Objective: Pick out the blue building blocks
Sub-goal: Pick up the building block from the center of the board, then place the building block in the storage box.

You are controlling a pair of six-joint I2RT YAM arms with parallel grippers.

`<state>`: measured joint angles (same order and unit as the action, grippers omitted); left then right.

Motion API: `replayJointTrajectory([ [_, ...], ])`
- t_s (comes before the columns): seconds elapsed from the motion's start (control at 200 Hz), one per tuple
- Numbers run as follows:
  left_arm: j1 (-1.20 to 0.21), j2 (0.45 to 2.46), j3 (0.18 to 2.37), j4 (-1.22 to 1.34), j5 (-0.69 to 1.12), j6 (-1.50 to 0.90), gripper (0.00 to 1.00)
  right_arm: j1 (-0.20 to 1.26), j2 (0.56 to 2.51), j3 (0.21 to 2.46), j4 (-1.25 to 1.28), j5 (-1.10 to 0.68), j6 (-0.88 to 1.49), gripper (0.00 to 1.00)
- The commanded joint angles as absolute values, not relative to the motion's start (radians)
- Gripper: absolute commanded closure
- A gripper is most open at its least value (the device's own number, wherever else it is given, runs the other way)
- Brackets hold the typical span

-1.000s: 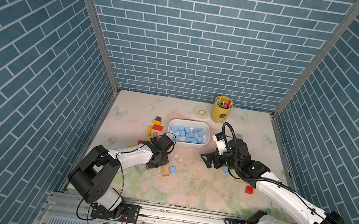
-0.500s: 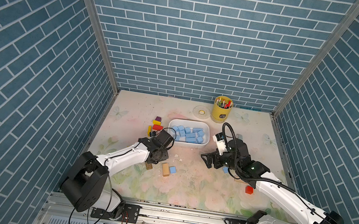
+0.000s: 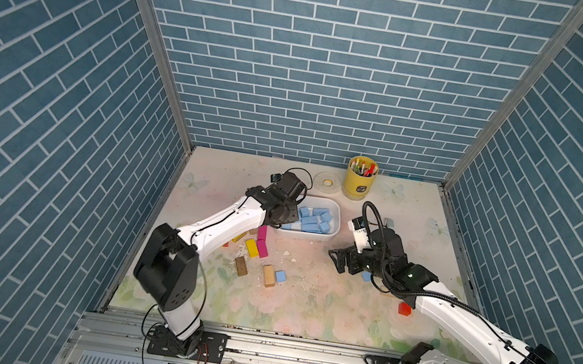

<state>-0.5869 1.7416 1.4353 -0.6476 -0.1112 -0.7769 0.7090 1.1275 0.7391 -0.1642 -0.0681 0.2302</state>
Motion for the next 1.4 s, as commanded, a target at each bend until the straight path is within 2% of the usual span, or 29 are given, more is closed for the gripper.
replayJointTrajectory([
  [0.0, -0.583, 1.845, 1.528, -0.699, -0.061, -0.752, 0.87, 0.713, 1.103, 0.723, -0.134, 0.0, 0.221, 0.01],
  [0.175, -0.583, 1.988, 1.635, -0.716, -0.027, -0.76, 0.86, 0.714, 1.093, 0.718, -0.132, 0.048, 0.221, 0.01],
  [0.285, -0.584, 2.035, 1.653, -0.711, -0.013, -0.769, 0.82, 0.713, 1.089, 0.716, -0.134, 0.066, 0.221, 0.01],
  [0.76, -0.586, 2.065, 1.63, -0.694, -0.017, -0.784, 0.63, 0.713, 1.088, 0.717, -0.138, 0.061, 0.222, 0.01],
  [0.855, -0.586, 2.059, 1.628, -0.696, -0.018, -0.783, 0.6, 0.713, 1.088, 0.717, -0.138, 0.061, 0.222, 0.01],
  [1.075, -0.586, 2.022, 1.615, -0.698, -0.02, -0.784, 0.46, 0.713, 1.09, 0.718, -0.138, 0.061, 0.222, 0.01],
  [1.395, -0.652, 1.79, 1.473, -0.703, -0.057, -0.781, 0.36, 0.713, 1.088, 0.718, -0.14, 0.05, 0.224, 0.01],
])
